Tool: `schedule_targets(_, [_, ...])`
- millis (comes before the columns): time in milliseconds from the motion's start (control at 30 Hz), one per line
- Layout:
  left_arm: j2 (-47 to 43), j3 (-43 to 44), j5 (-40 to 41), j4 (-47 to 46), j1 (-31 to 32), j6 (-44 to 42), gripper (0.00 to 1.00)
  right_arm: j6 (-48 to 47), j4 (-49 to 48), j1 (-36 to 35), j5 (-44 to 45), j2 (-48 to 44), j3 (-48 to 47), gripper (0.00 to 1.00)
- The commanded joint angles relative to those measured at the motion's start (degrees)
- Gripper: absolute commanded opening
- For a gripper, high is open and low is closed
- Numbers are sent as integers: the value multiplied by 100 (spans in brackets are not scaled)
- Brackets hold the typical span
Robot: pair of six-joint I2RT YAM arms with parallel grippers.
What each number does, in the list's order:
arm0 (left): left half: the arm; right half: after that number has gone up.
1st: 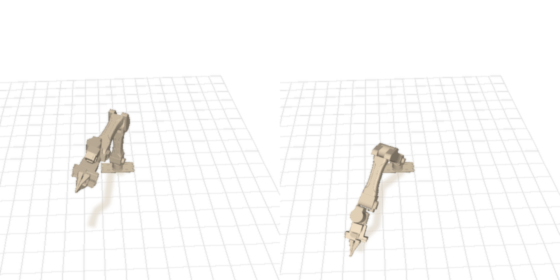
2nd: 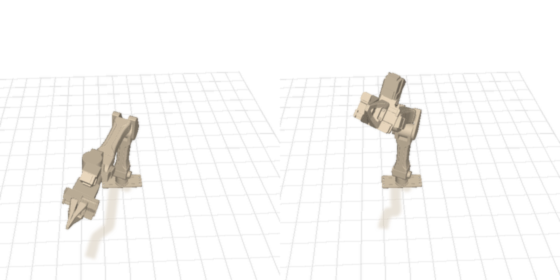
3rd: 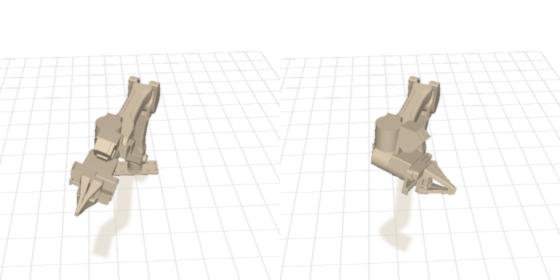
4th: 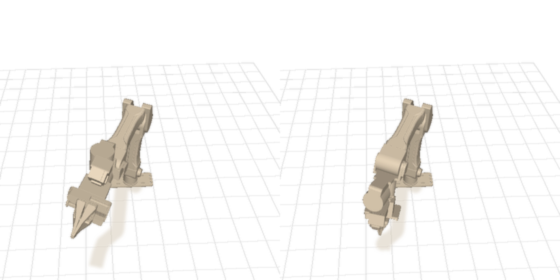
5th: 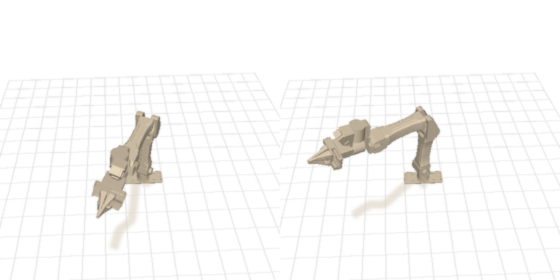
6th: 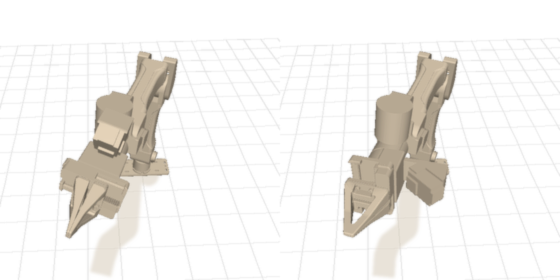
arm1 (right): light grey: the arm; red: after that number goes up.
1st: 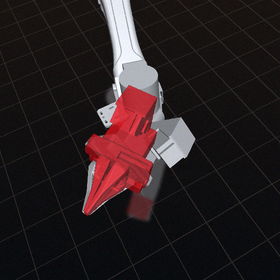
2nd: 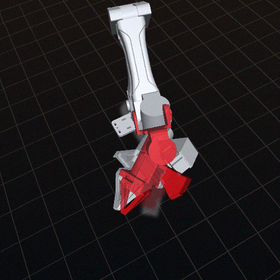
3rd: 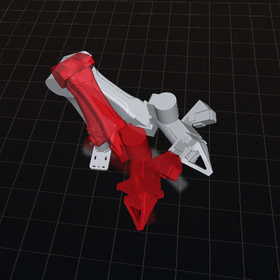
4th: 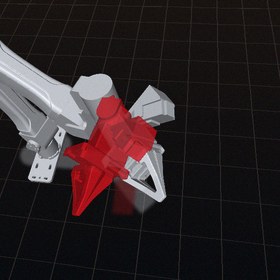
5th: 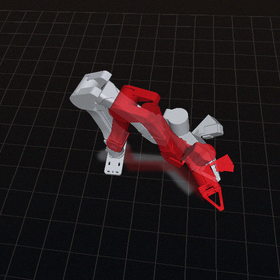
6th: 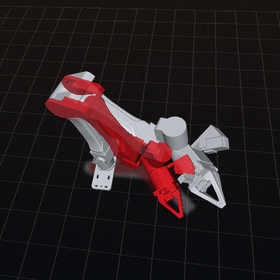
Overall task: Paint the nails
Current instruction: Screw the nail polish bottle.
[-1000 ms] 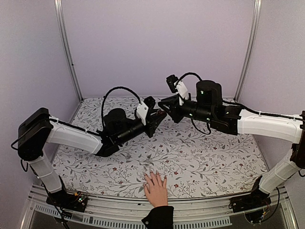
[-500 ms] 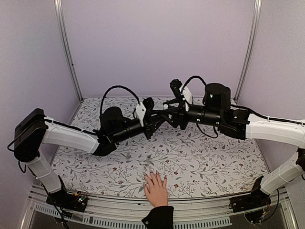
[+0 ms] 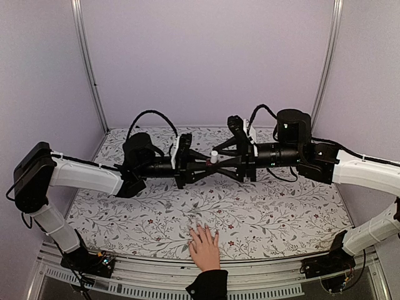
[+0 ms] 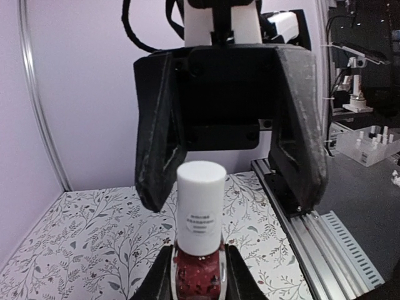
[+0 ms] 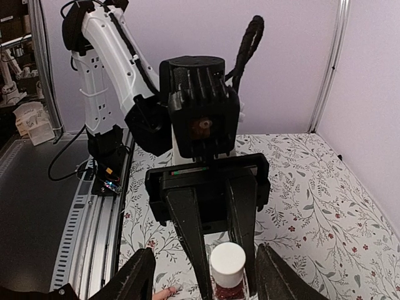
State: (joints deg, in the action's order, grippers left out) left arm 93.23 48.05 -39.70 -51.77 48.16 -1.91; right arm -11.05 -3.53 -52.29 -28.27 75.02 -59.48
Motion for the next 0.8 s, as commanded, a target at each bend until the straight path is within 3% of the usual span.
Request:
schedule_targets(0, [-163,89,-1156,140,-71,97,0,-428,350,74,-577,-142,-44,55])
schedule_targets(267, [-78,178,-1575,152,-79,176,0,-621,660,85,-765,16,-209,41])
schedule_targets(600, [-34,237,-1627,200,-79,179,0,-697,782,88,-900,182,-376,40])
schedule_targets(767, [-17,249,-1582,206,-87,175,0,-736,810,83,-943,264,-424,33])
